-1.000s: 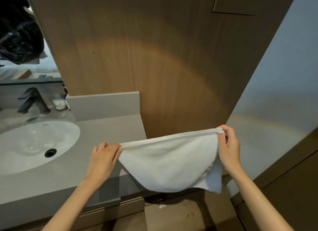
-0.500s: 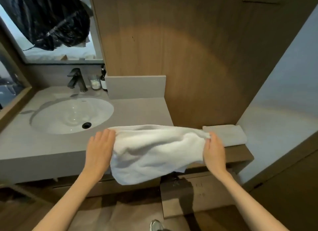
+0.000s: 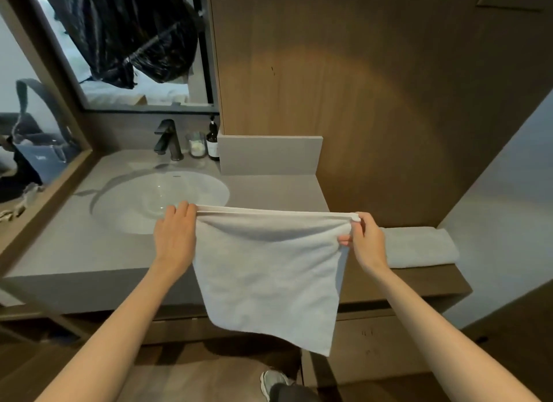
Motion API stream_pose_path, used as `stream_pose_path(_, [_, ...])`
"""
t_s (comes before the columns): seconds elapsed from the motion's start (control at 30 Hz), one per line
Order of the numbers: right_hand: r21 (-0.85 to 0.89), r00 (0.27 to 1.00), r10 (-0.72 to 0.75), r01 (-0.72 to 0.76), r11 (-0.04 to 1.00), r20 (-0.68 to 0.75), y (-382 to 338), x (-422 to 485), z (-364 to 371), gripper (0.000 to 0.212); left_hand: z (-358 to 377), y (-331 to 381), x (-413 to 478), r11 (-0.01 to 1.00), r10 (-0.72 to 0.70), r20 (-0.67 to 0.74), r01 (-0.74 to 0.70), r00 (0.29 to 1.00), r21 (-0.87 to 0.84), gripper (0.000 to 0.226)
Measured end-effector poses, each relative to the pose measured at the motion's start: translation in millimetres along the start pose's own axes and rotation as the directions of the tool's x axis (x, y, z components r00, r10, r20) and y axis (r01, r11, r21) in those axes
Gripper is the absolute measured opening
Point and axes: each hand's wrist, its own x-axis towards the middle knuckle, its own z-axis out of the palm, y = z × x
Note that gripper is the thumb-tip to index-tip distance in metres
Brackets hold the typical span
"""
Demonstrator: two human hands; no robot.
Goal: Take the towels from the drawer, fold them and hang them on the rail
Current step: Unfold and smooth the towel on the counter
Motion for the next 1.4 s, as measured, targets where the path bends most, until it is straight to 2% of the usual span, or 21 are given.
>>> stream_pose_path(0.23, [0.084, 0.998, 0.016, -0.012, 0.996, -0.056, -6, 89, 20, 0.015, 41, 1, 91, 0.999, 0.008, 0.058, -0.011, 0.998, 0.048, 0.031])
stream_pose_path(0.33, [0.09, 0.996, 0.051, -0.045, 0.995, -0.072, -4, 134, 37, 0.016, 63, 7, 138, 0.996, -0.028, 0.118, 0.017, 0.993, 0.09, 0.039])
stream_pose_path(0.43, [0.077, 0.991, 0.104, -0.098, 0.992, -0.079, 3, 182, 58, 0.022, 89, 10, 183, 0.992, -0.039, 0.186, 0.016, 0.982, 0.123, 0.045])
stream_pose_path(0.57, [0.009, 0.986, 0.161, -0.161, 0.987, -0.035, 21, 236, 89, 0.025, 130, 5, 228, 0.989, -0.043, 0.254, 0.005, 0.966, 0.148, 0.04])
stream_pose_path(0.7, [-0.063, 0.975, 0.223, -0.223, 0.973, -0.001, 39, 271, 117, 0.027, 166, -2, 255, 0.994, 0.025, 0.3, -0.056, 0.953, 0.095, 0.035])
stream_pose_path(0.83, [-0.136, 0.96, 0.279, -0.28, 0.95, -0.027, 51, 295, 135, 0.024, 197, -1, 277, 0.999, 0.013, 0.375, -0.025, 0.927, 0.026, 0.034])
stream_pose_path(0.9, [-0.178, 0.949, 0.311, -0.316, 0.932, -0.055, 58, 304, 142, 0.023, 206, 2, 285, 0.999, -0.017, 0.392, 0.031, 0.92, -0.028, 0.034])
stream_pose_path(1.0, [-0.209, 0.926, 0.371, -0.377, 0.902, -0.069, 65, 306, 152, 0.025, 213, 2, 287, 0.929, -0.142, 0.352, 0.248, 0.925, -0.276, 0.03])
stream_pose_path(1.03, [-0.208, 0.935, 0.348, -0.355, 0.912, -0.067, 65, 303, 157, 0.03, 214, 3, 285, 0.888, -0.197, 0.285, 0.294, 0.938, -0.353, 0.028])
stream_pose_path(1.1, [-0.226, 0.98, 0.198, -0.198, 0.954, -0.025, 63, 288, 171, 0.041, 215, 11, 277, 0.896, -0.202, 0.102, 0.225, 0.974, -0.382, 0.03])
stream_pose_path(1.17, [-0.276, 0.997, -0.023, 0.043, 0.96, 0.072, 58, 267, 192, 0.04, 220, 35, 263, 0.915, -0.076, -0.025, 0.06, 0.997, -0.399, 0.027])
stream_pose_path(1.2, [-0.315, 0.986, -0.105, 0.141, 0.939, 0.13, 57, 257, 205, 0.038, 223, 50, 254, 0.913, 0.029, -0.04, -0.043, 0.999, -0.407, 0.027])
stream_pose_path(1.23, [-0.339, 0.971, -0.157, 0.212, 0.917, 0.18, 57, 248, 219, 0.037, 231, 66, 243, 0.907, 0.128, -0.001, -0.118, 0.992, -0.405, 0.032])
stream_pose_path(1.27, [-0.338, 0.956, -0.19, 0.259, 0.905, 0.226, 58, 240, 234, 0.038, 238, 81, 234, 0.903, 0.198, 0.097, -0.144, 0.975, -0.405, 0.04])
stream_pose_path(1.33, [-0.358, 0.932, -0.199, 0.305, 0.883, 0.304, 62, 232, 258, 0.041, 252, 98, 221, 0.919, 0.214, 0.272, -0.099, 0.938, -0.382, 0.05])
stream_pose_path(1.37, [-0.423, 0.919, -0.219, 0.35, 0.835, 0.329, 66, 230, 264, 0.043, 257, 99, 218, 0.93, 0.199, 0.335, -0.069, 0.921, -0.361, 0.052])
stream_pose_path(1.4, [-0.483, 0.869, -0.264, 0.459, 0.746, 0.419, 73, 231, 263, 0.046, 261, 96, 216, 0.94, 0.18, 0.381, -0.045, 0.907, -0.337, 0.052])
